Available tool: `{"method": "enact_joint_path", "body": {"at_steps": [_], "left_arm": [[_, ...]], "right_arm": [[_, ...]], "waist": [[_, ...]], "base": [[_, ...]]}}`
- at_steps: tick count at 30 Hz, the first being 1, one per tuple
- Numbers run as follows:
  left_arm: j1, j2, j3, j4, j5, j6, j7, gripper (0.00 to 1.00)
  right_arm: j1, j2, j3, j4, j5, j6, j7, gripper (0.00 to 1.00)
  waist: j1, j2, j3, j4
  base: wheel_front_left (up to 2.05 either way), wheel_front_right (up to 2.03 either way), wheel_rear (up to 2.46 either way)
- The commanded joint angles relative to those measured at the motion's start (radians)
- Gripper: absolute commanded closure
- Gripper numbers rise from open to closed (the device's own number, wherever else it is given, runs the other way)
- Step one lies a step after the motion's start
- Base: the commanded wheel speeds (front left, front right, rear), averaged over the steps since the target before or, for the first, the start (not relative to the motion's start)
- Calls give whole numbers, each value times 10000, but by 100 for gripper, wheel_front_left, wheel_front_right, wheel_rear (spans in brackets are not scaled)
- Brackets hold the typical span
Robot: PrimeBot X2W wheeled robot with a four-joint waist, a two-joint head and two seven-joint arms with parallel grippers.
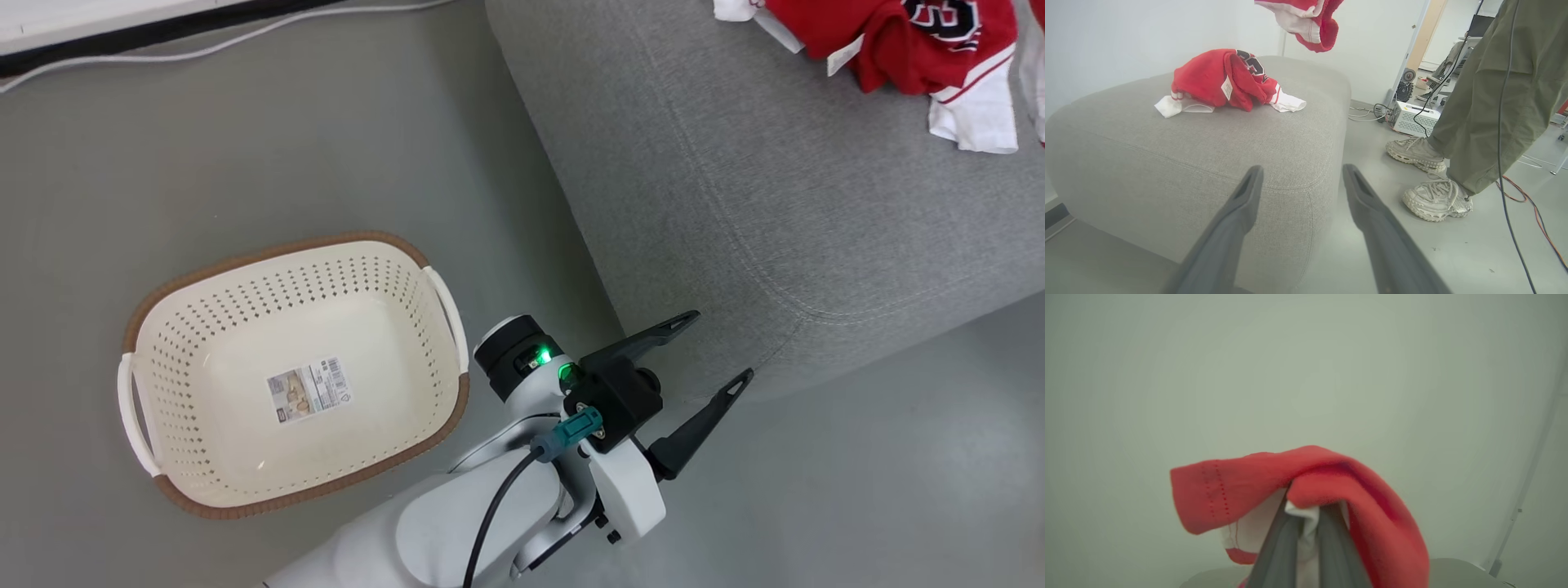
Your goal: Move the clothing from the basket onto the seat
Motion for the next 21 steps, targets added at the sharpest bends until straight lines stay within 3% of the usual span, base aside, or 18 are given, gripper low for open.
{"method": "enact_joint_path", "body": {"at_steps": [1,21], "left_arm": [[-422,-70,-9,-273,-155,167,-59,0],[-805,-70,-823,-535,-517,1216,-59,0]], "right_arm": [[-291,-675,-180,145,-57,29,-57,100],[-2956,-2317,-1057,3903,-87,29,-57,100]], "waist": [[-1,0,428,334],[-1,0,2357,1559]], "base": [[0,0,0],[0,0,0]]}}
